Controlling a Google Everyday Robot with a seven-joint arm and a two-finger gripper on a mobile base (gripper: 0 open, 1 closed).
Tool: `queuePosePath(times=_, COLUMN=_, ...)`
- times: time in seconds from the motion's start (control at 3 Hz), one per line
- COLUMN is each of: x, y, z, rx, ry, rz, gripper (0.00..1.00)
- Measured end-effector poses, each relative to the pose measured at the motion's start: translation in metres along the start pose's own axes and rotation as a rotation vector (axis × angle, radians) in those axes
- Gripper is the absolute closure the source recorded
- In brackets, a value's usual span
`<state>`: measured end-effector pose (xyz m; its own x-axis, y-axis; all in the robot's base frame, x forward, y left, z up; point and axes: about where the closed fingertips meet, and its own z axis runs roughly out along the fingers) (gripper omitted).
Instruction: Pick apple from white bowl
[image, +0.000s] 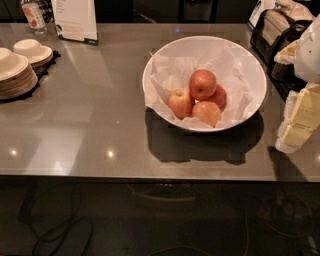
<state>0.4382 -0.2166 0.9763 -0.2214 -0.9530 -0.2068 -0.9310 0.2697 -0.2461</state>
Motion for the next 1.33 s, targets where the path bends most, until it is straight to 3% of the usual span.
queuePosePath(times=0.67, x=-0.01, y=-0.008, z=-0.002, rx=0.01, ry=-0.031, rz=-0.021, gripper=0.0)
queuePosePath(times=1.33, x=-0.071, y=-0.055, z=0.025, rx=-0.021, ry=-0.196, rz=-0.115, gripper=0.0)
